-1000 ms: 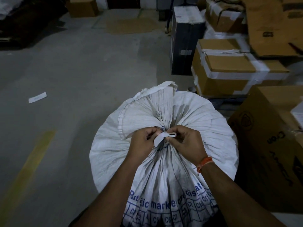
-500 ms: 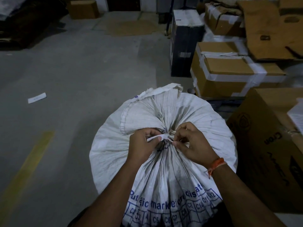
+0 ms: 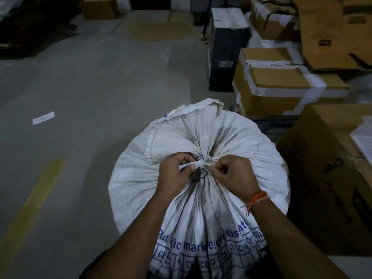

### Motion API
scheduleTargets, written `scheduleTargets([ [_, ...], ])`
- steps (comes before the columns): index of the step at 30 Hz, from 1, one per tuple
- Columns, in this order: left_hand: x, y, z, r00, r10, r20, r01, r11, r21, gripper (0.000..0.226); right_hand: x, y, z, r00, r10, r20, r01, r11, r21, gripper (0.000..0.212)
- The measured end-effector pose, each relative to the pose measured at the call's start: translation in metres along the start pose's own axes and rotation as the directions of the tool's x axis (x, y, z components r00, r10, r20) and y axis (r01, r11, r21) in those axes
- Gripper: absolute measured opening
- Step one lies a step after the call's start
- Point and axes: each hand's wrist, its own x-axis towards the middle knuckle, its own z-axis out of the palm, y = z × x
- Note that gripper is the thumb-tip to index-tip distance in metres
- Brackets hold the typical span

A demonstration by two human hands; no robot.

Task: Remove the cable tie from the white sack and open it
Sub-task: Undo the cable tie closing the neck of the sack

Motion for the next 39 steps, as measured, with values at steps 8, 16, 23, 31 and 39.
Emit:
scheduleTargets([
  [8, -0.004, -0.001, 0.004, 0.997, -0.059, 0.046, 0.068, 0.97, -0.234, 0.013, 0.0, 0.008, -0.016, 0.968, 0.109, 0.225, -0.144, 0.979, 0.145, 0.008],
  [16, -0.01, -0.003, 0.018, 0.994, -0.101, 0.034, 0.105, 0.898, -0.428, 0.008, -0.002, 0.002, -0.008, 0.997, 0.048, 0.056, -0.053, 0.995, 0.08, 0.001],
  [23, -0.012, -0.008, 0.019, 0.997, -0.07, 0.031, 0.077, 0.897, -0.435, 0.011, -0.001, -0.006, 0.01, 0.999, 0.021, 0.036, -0.024, 0.997, 0.075, 0.003],
  [31, -0.013, -0.004, 0.024, 0.997, -0.065, 0.032, 0.072, 0.907, -0.416, 0.009, -0.002, -0.002, -0.001, 0.999, 0.034, 0.022, -0.035, 0.999, 0.027, 0.007],
  [39, -0.014, -0.002, 0.024, 0.99, -0.139, 0.021, 0.133, 0.872, -0.471, 0.008, -0.001, 0.005, -0.014, 0.994, 0.059, 0.092, -0.059, 0.998, -0.003, 0.007],
])
